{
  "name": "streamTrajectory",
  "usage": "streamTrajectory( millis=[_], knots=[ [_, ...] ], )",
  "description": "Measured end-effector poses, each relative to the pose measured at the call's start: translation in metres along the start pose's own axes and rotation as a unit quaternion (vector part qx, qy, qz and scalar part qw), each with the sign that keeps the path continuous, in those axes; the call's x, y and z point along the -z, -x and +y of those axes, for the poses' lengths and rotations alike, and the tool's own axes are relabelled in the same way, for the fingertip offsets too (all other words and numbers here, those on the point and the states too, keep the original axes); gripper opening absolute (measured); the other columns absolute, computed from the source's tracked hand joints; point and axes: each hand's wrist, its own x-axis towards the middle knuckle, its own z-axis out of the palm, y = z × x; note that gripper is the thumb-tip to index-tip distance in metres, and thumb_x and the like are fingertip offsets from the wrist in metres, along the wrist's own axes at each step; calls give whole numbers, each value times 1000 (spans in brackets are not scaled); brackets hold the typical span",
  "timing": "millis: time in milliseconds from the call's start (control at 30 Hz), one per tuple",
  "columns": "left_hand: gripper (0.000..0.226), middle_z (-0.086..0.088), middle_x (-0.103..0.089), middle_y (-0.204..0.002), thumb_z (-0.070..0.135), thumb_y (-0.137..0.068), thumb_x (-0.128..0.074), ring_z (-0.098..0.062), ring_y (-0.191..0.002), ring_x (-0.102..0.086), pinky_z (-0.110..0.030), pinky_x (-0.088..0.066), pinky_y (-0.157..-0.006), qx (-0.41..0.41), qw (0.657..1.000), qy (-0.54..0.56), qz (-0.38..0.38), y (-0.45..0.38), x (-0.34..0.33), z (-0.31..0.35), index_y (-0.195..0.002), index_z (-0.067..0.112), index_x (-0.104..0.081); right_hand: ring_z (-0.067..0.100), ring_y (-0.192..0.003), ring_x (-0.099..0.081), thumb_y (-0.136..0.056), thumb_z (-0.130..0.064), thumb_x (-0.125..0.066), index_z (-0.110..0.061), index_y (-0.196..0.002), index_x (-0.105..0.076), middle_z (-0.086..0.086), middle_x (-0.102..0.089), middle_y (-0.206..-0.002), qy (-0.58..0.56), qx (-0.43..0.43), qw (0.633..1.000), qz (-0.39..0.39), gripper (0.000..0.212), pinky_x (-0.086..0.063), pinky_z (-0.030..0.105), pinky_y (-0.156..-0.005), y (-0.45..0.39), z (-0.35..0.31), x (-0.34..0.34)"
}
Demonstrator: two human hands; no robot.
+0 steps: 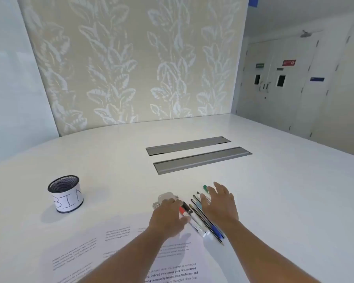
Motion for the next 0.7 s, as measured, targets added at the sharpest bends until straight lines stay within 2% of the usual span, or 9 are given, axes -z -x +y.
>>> streamTrajectory(
  millis=[100, 200, 267, 433, 567, 633, 700],
  knots=[
    [58, 1, -51, -140, 52, -87, -56, -22, -137, -37, -41, -36, -108, -2, 999, -34, -29, -5, -8, 5, -139, 26, -47, 21, -151, -6, -97, -53, -32, -28, -148, -36, 2, -15, -163, 2, -38, 998, -42, 57, -9, 48, -122, 1, 13, -6],
    [55, 4, -53, -137, 50, -87, -57, -23, -133, -43, -42, -32, -106, -3, 997, -69, -32, -9, -15, 9, -135, 26, -49, 21, -151, -3, -94, -60, -34, -30, -148, -36, 1, -10, -164, 4, -61, 995, -73, 61, -8, 51, -121, 5, 25, -17],
    [51, 5, -55, -133, 48, -87, -55, -22, -129, -46, -41, -35, -103, -5, 997, -75, -22, -12, -19, 10, -133, 26, -50, 20, -152, -2, -92, -64, -35, -31, -148, -36, -2, -9, -165, 5, -75, 993, -87, 65, -7, 52, -121, 6, 32, -22],
    [52, 3, -55, -132, 47, -88, -53, -23, -131, -42, -43, -32, -106, -13, 997, -79, -13, -19, -32, 19, -136, 30, -47, 15, -151, -9, -91, -63, -35, -31, -147, -38, -4, -18, -163, -31, -88, 991, -94, 65, -5, 49, -122, 3, 42, -34],
    [55, 2, -53, -137, 47, -90, -50, -24, -137, -35, -43, -30, -109, -11, 998, -65, 2, -23, -41, 29, -141, 29, -43, 15, -146, -23, -93, -61, -39, -28, -143, -44, -5, -30, -159, -42, -77, 993, -74, 61, -17, 42, -121, 3, 45, -32],
    [55, 2, -54, -136, 49, -90, -49, -25, -136, -36, -44, -31, -108, -11, 998, -62, 7, -28, -44, 32, -141, 29, -44, 16, -140, -33, -90, -66, -40, -29, -138, -49, -8, -38, -153, -41, -69, 995, -60, 61, -28, 39, -116, 2, 49, -32],
    [55, 2, -55, -134, 51, -89, -49, -25, -134, -38, -43, -32, -107, -12, 998, -63, 11, -33, -46, 35, -140, 30, -45, 15, -137, -36, -86, -72, -40, -32, -136, -50, -10, -41, -150, -35, -58, 996, -53, 65, -33, 38, -112, 2, 53, -33]
  ],
)
